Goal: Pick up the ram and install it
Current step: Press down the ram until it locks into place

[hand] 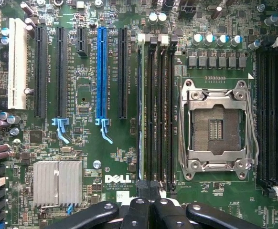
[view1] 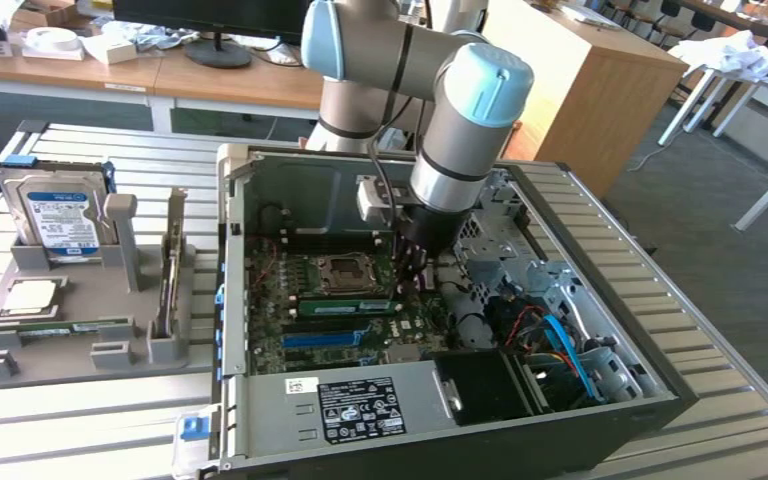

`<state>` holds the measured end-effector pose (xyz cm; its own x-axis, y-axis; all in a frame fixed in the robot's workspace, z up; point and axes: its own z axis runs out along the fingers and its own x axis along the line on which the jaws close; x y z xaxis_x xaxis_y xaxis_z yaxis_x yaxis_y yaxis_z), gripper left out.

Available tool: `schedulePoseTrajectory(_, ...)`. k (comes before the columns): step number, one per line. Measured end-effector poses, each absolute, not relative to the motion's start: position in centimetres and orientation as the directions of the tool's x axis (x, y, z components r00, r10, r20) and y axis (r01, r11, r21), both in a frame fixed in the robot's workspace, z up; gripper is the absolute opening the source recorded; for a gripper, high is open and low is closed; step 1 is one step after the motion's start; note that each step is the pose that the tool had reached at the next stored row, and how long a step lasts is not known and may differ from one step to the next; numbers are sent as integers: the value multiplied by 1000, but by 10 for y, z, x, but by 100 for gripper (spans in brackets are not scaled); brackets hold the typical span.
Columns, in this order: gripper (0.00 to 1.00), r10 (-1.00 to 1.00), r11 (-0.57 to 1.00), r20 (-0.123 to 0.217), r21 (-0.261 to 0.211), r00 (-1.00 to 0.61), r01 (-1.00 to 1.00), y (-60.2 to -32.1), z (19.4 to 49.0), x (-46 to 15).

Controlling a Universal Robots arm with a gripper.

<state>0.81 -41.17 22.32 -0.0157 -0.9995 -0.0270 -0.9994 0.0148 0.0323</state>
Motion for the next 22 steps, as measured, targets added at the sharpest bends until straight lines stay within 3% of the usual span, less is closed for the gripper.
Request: schedulePoseTrajectory(22, 10, -1000, 15, -27, 32, -16, -999, -412, 238, 5)
